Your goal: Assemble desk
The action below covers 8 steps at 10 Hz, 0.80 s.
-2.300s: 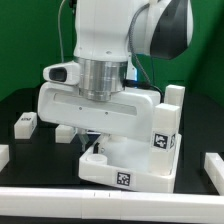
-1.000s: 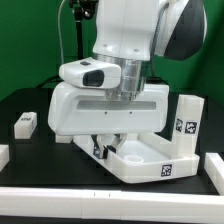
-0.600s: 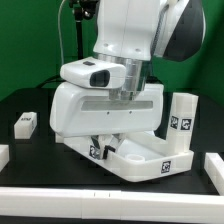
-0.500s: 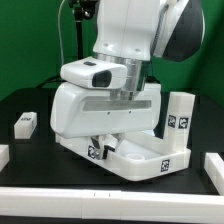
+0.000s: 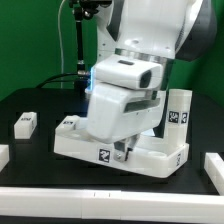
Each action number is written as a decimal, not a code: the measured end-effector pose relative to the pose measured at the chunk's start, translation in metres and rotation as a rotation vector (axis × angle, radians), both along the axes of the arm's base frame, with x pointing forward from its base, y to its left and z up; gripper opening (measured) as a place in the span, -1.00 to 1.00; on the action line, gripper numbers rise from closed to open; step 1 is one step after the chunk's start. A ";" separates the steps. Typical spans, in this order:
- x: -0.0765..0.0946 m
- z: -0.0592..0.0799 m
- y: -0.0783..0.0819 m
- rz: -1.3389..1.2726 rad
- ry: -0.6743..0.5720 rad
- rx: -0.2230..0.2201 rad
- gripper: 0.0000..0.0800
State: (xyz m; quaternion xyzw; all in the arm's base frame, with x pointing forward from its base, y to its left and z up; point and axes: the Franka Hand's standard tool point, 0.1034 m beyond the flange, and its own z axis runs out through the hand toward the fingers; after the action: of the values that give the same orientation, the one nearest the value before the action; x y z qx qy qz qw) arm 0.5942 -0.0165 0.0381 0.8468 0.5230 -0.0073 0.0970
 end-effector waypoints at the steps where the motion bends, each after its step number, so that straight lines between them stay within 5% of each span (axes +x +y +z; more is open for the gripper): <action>1: -0.001 -0.001 -0.004 0.055 0.013 -0.012 -0.85; 4: -0.001 -0.001 -0.006 0.187 0.037 -0.046 -0.85; 8: 0.026 0.002 0.034 0.249 0.043 -0.040 -0.85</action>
Offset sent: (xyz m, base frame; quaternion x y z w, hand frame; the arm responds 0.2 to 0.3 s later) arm 0.0000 0.0000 0.0000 0.0000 0.0000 -0.1938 0.9810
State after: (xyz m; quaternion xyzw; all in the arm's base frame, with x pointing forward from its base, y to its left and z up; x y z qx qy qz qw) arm 0.6207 0.0175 0.0400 0.7728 0.6258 -0.0238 0.1028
